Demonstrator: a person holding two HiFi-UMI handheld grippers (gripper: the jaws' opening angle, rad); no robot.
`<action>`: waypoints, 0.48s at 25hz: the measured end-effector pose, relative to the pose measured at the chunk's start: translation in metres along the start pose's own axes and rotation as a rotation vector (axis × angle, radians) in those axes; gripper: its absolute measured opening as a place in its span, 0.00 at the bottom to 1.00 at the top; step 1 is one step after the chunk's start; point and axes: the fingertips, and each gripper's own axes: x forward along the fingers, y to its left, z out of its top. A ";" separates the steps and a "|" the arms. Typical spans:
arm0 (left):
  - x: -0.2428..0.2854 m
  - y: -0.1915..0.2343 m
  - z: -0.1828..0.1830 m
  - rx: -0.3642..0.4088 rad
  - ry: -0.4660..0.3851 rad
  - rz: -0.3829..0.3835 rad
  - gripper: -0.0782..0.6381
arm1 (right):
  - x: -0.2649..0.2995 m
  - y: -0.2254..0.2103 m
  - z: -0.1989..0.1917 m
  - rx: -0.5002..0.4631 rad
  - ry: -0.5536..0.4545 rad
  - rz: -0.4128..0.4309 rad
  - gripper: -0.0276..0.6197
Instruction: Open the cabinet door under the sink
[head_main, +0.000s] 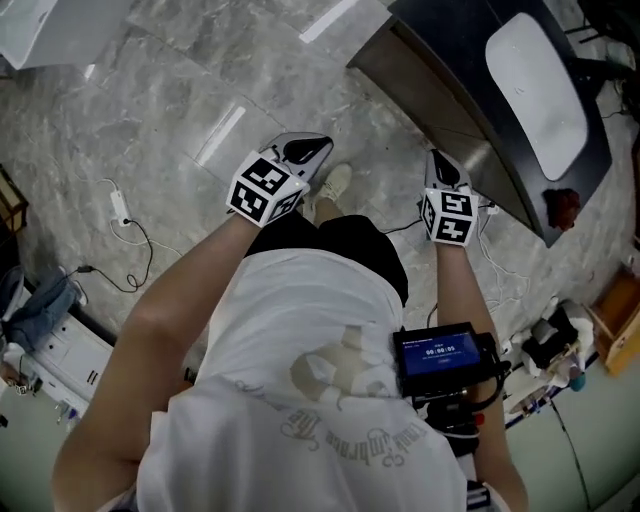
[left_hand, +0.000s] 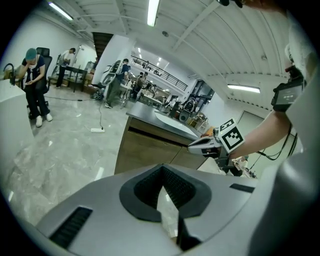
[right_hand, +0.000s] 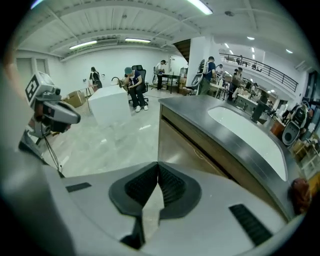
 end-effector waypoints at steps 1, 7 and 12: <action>0.008 0.004 -0.005 -0.024 -0.001 0.013 0.12 | 0.014 -0.008 -0.003 -0.019 0.004 0.005 0.06; 0.020 0.011 -0.027 -0.147 -0.044 0.098 0.12 | 0.050 -0.049 0.004 -0.085 -0.020 -0.041 0.06; 0.016 0.004 -0.054 -0.203 -0.062 0.131 0.12 | 0.046 -0.065 0.006 -0.144 -0.030 -0.062 0.06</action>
